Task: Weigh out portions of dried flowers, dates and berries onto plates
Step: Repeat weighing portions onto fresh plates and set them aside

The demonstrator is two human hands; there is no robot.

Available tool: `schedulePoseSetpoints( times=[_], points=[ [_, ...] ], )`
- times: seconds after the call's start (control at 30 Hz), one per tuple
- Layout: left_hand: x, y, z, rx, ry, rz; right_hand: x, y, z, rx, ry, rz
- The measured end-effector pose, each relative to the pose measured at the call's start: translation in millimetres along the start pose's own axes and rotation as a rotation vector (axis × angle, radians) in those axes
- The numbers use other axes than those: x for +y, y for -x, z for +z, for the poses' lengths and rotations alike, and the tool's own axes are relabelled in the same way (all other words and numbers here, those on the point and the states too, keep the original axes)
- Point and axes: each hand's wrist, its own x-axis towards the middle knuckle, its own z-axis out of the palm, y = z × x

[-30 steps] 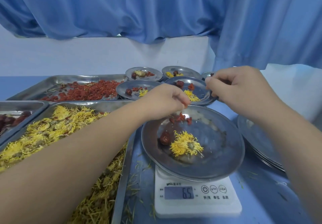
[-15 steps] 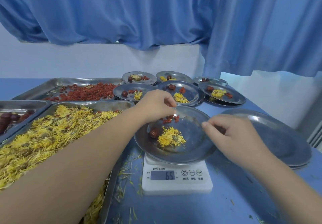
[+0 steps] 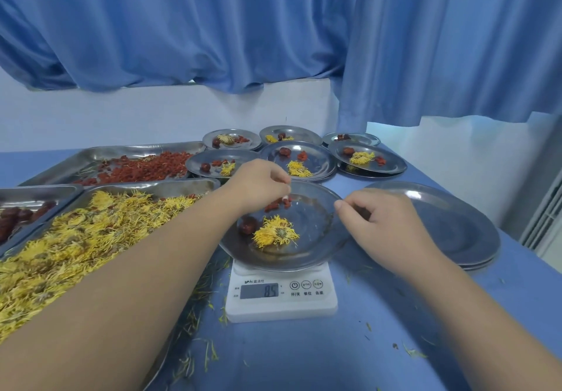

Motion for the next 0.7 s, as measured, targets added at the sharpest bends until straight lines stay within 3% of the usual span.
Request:
schedulePoseSetpoints(
  times=[0.23,0.47,0.7],
  points=[
    [-1,9,-1,0.0,0.005,-0.051,2,-1,-2,0.006,-0.007,0.006],
    [-2,27,-10,0.04,0.195,-0.077,-1,1,-3,-0.01,-0.001,0.015],
    [1,67,-20,0.151,0.675,-0.176,0,1,-9,-0.058,0.004,0.184]
  ],
)
